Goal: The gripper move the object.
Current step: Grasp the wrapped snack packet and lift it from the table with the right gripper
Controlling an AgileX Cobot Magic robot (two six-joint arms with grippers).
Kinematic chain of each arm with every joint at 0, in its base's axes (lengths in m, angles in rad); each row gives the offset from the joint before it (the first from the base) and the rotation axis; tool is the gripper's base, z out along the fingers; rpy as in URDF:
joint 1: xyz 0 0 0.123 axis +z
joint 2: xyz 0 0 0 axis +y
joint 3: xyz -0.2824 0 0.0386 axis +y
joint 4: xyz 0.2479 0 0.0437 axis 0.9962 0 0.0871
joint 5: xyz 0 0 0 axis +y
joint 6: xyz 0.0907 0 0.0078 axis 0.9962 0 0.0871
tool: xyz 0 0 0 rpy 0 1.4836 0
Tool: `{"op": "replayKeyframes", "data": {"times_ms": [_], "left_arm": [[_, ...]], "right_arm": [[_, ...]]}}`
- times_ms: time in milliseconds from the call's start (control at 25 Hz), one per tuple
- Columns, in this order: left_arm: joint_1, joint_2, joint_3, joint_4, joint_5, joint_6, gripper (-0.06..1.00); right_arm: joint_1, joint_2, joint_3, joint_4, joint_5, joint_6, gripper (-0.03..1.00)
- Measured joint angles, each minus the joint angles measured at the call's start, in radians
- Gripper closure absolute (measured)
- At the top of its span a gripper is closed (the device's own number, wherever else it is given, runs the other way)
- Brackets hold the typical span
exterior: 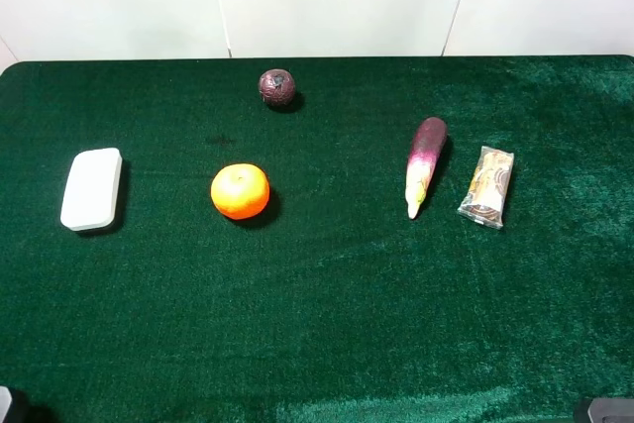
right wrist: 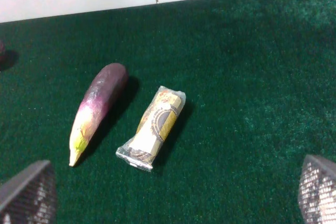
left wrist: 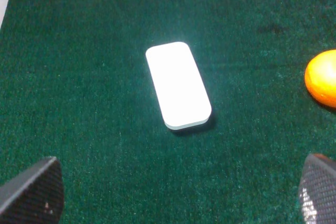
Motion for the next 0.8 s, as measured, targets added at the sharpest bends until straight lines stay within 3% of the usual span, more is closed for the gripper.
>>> {"op": "replayKeyframes", "data": {"times_ms": [800], "left_arm": [[0.000, 0.000, 0.000, 0.000, 0.000, 0.000, 0.04]], "right_arm": [[0.000, 0.000, 0.000, 0.000, 0.000, 0.000, 0.28]]}}
